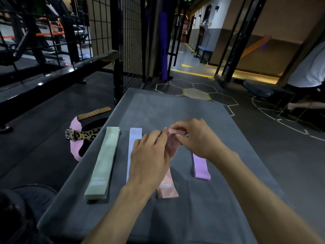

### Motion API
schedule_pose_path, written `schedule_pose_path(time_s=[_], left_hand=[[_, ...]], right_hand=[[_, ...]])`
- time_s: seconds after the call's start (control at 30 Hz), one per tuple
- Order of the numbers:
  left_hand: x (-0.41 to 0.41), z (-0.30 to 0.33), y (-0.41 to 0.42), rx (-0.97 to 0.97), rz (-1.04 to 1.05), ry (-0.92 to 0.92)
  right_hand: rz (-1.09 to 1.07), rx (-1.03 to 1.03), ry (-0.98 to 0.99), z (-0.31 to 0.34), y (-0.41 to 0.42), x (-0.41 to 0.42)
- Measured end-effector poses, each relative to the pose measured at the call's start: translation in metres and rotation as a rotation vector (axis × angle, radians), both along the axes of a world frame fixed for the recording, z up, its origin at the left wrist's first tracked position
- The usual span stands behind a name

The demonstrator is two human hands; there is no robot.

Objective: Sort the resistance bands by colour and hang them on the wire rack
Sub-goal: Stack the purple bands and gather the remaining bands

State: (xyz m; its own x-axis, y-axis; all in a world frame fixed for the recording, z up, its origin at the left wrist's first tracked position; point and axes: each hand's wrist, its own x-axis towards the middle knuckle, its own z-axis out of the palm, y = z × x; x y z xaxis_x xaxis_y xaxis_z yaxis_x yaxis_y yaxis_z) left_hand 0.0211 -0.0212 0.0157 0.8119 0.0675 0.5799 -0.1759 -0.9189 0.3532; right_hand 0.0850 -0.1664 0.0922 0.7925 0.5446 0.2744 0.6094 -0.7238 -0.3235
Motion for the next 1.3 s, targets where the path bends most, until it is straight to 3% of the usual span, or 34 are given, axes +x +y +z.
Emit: schedule_pose_path(time_s=[0.3, 0.47, 0.63, 0.9, 1.2, 1.3], left_hand=[[0.007, -0.002, 0.004, 0.043, 0.013, 0.005], [0.012, 0.001, 0.02, -0.411, -0.172, 0.1], [0.011, -0.001, 0.029, -0.388, -0.313, 0.2], [0.005, -0.002, 0.028, -0.333, -0.368, 0.29], [0.005, -0.005, 0.031, -0.7, -0.505, 0.374], [0.01, -0.009, 0.033, -0.76, -0.448, 0.388]], right_hand=[[-0.009, -0.22, -0.027, -0.004, 0.014, 0.008], [0.017, -0.144, 0.017, 0.015, 0.01, -0.001], [0.017, -0.167, 0.013, 0.046, 0.009, -0.015], [0.005, -0.041, -0.122, 0.079, 0.001, -0.029], [-0.056, 0.234, -0.153, 0.081, -0.013, -0.022], [-0.104, 0.239, -0.134, 0.075, -0.014, 0.003]])
